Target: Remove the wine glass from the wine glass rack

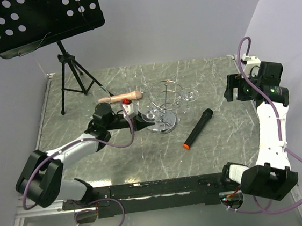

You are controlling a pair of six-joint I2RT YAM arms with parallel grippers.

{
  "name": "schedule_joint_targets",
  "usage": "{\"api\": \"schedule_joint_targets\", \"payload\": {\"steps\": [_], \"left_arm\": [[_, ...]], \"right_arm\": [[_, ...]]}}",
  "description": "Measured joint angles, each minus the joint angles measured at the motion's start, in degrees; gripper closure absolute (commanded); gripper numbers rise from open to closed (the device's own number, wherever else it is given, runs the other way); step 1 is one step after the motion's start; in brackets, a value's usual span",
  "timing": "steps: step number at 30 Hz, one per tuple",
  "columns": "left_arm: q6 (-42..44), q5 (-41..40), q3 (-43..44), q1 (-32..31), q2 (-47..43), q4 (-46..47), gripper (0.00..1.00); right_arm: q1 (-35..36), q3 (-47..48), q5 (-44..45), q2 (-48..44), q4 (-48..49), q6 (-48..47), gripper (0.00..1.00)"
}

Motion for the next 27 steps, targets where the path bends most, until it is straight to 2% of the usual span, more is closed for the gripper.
{"api": "schedule_joint_targets", "payload": {"steps": [8,12,16,19,21,27], "left_arm": [[3.52,0.9,0.37,6.86,-10.08,-17.11,0.99],[2.34,1.66,5.92,10.91,-12.44,-28.06,0.99],[-3.39,2.45,13.97,16.79,-12.31,-36.13,0.99],[-11.13,4.66,21.16,22.38,-10.32,-40.3,0.99],[-16.44,6.21,26.01,25.62,-7.65,-42.58,0.99],[-31.26,9.09,29.07,29.7,-2.93,-42.64,0.99]], "right_arm": [[-0.02,2.75,-1.84,1.25,0.17,0.46,0.1],[-0.04,6.51,-3.85,2.89,1.79,1.11,0.11],[1.25,10.34,-5.27,4.0,6.75,1.7,0.11],[6.23,12.09,-4.72,3.98,12.31,-0.17,0.11],[13.16,12.17,-3.61,3.63,17.14,-3.72,0.11],[34.75,6.19,-1.44,0.57,31.58,-17.29,0.1]]}}
